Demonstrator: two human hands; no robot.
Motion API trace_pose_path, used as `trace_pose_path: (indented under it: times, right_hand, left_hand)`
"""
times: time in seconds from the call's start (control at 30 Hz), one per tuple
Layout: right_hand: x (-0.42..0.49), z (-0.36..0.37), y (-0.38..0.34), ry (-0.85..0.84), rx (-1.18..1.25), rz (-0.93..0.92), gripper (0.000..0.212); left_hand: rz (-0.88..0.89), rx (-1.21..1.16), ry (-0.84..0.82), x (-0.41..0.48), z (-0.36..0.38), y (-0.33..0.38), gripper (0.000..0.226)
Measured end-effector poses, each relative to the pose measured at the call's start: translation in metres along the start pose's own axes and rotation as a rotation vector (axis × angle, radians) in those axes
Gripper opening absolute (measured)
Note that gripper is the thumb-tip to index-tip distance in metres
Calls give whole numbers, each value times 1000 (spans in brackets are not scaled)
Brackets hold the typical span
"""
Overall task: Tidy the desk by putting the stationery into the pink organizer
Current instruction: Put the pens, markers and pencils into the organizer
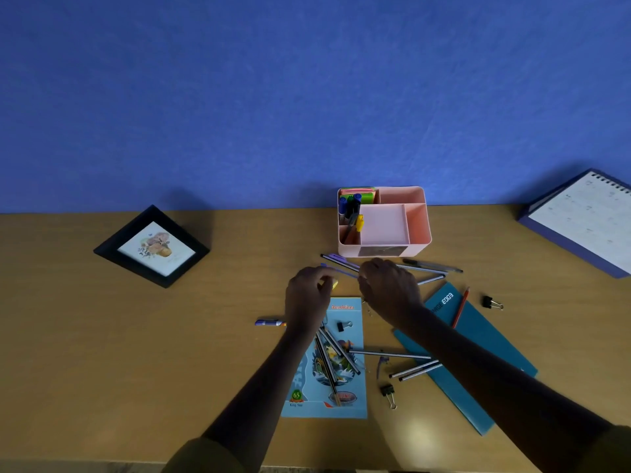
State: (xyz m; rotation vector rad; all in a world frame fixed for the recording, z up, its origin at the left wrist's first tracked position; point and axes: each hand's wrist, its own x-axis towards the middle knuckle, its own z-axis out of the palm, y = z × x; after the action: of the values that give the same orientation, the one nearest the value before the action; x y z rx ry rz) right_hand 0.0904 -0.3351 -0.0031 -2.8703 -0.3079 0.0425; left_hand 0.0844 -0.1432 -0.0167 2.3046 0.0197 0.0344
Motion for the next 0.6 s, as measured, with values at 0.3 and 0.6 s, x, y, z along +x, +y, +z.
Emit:
trace_pose_path:
  times: [0.3,0.6]
  right_hand:
    - [10,-59,-4,123,342,-80,2]
    - [16,-89,-14,292,641,19,17]
  left_hand:
    - [257,-161,-63,7,2,40,26]
    - [256,-227,89,16,-12,66,15]
